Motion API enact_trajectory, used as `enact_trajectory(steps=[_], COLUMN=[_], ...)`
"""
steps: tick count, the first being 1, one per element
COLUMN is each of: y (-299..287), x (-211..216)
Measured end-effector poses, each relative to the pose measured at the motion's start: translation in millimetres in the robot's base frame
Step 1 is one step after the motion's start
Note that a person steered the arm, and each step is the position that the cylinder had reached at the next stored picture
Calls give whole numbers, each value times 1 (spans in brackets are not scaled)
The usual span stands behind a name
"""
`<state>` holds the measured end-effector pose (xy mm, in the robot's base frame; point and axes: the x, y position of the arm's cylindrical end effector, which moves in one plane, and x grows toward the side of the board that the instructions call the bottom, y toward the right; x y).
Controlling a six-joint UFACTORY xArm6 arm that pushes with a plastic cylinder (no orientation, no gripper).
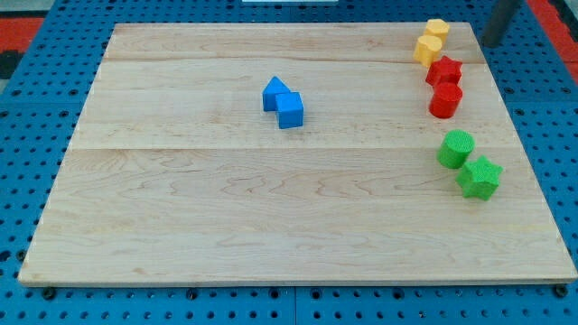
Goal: Move the yellow blocks to the top center of the board
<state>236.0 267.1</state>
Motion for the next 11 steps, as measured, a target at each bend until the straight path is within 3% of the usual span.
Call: enact_trajectory(steps=[2, 4, 5, 6, 7, 8, 9, 10, 11], y=[-79, -73, -120, -184, -198, -101, -100, -40, 49], x=[-7, -45, -44, -34, 21, 45, -21, -44, 12])
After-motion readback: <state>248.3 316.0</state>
